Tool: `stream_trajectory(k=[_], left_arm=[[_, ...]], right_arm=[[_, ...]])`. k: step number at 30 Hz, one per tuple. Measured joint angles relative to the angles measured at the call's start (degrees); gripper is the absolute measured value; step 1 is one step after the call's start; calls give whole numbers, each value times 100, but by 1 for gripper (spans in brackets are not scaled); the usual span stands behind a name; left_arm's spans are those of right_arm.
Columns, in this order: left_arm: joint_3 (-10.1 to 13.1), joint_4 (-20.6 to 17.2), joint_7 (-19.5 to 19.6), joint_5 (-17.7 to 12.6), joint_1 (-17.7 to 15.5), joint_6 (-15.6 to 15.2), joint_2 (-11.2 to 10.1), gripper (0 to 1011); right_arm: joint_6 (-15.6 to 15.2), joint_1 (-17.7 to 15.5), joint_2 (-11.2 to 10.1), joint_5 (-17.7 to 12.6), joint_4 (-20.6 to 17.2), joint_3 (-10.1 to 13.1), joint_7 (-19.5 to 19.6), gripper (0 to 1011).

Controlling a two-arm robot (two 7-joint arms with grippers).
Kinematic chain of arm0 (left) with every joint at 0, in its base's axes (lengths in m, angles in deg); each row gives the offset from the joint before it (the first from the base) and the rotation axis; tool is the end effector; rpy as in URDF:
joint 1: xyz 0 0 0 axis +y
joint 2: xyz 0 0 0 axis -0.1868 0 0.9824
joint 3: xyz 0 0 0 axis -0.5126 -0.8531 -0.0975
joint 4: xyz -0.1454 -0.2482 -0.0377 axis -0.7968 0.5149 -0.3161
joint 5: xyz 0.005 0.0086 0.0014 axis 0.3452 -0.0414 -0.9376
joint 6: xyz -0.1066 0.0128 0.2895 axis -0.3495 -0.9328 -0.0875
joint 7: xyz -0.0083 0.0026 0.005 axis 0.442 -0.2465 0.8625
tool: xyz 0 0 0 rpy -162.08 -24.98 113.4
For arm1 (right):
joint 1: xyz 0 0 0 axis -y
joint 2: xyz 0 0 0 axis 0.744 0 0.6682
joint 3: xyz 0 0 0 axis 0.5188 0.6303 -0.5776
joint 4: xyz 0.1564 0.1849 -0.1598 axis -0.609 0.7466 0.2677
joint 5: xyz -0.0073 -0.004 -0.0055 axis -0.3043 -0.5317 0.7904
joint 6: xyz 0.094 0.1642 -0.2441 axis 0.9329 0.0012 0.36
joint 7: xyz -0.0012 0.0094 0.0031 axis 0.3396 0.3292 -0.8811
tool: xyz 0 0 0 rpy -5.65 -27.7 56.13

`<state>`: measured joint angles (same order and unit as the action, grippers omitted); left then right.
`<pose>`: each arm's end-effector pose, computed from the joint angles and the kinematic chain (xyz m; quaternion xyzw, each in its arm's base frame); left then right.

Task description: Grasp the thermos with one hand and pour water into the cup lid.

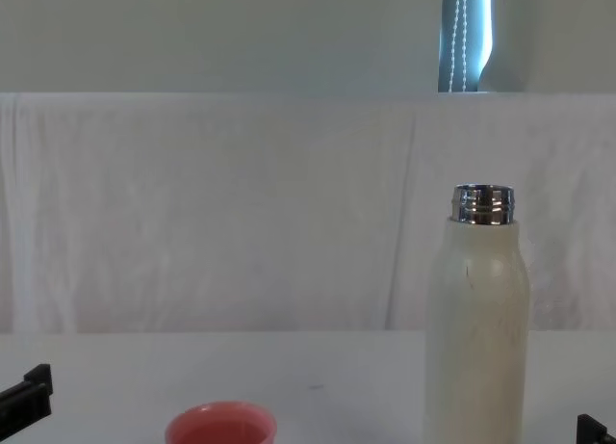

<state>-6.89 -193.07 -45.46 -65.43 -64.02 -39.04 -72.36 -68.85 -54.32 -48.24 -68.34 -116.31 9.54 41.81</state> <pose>0.2529 0.0375 -0.2852 -0.0174 0.0064 0.6616 0.7496 0.2621 -0.0048 -0.3202 0.0105 -0.0248 -0.5951 0.8032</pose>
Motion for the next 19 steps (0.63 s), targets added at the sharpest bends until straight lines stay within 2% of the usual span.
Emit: stream_trajectory(k=[19], left_arm=[[0,0,0,0,0,0,0,1001]], right_arm=[[0,0,0,0,0,0,0,1001]])
